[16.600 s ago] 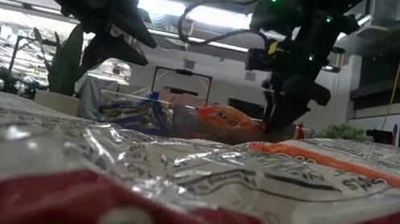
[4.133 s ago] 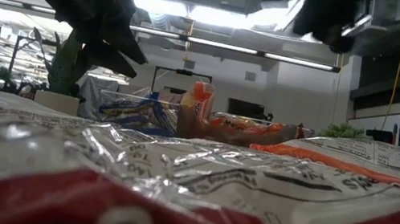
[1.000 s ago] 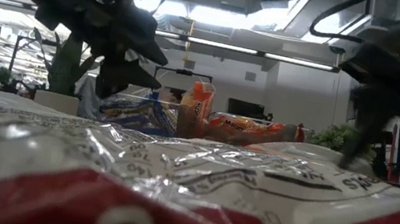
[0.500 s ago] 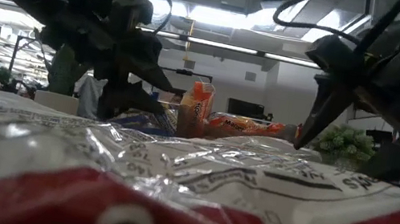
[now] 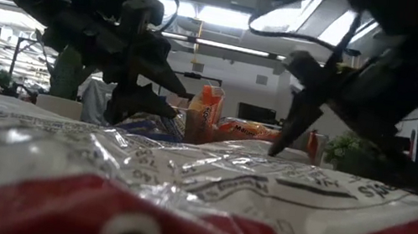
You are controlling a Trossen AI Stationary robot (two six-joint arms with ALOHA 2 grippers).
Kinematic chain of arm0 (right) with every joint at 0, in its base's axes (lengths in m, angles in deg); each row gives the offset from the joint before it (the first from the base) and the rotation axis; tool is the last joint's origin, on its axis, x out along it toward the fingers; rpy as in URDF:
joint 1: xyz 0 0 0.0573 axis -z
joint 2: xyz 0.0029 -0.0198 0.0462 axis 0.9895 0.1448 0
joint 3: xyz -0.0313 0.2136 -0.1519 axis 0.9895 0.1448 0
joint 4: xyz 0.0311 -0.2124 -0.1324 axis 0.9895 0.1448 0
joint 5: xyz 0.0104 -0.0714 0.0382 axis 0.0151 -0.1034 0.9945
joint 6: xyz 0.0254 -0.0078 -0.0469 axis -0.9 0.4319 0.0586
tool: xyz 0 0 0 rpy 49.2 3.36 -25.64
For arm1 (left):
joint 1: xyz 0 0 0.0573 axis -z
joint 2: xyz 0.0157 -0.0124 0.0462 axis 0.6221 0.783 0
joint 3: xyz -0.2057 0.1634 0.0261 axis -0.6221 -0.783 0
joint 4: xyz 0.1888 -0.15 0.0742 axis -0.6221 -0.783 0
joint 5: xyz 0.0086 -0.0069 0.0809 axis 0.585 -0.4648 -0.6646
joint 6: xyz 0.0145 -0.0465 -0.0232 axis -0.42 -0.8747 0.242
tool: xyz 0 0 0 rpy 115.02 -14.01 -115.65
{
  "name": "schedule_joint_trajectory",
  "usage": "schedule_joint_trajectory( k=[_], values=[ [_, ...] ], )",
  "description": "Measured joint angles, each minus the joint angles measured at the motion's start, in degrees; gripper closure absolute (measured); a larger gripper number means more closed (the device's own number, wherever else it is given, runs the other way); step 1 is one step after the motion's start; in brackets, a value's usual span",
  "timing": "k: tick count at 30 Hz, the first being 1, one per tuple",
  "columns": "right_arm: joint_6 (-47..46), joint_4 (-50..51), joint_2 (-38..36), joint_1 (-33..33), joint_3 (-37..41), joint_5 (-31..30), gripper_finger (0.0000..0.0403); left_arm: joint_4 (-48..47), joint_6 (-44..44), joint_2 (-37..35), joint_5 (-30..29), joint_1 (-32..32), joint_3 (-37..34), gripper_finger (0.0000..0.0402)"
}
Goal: Sort Maruchan noodles
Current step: Put the orange noodle pack into the black bin
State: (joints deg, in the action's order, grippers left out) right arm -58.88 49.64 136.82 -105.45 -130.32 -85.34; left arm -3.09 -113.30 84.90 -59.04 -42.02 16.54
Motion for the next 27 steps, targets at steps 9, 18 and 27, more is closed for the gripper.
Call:
schedule_joint_trajectory(
  k=[9, 18, 27],
  values=[
    [9.1, -8.5, 2.4, 4.3, -0.1, 4.0, 0.0100, -0.2, 0.2, 0.0, -2.1, 0.3, 0.0, 0.0230],
    [10.8, -12.8, 3.6, 5.9, -0.1, 3.3, 0.0100, -0.6, 0.6, 2.1, -3.6, 2.2, 0.0, 0.0230],
    [12.1, -14.1, 3.7, 5.9, 0.0, 3.1, 0.0100, 2.5, -0.9, 8.6, -1.0, 2.6, 0.8, 0.0230]
  ],
)
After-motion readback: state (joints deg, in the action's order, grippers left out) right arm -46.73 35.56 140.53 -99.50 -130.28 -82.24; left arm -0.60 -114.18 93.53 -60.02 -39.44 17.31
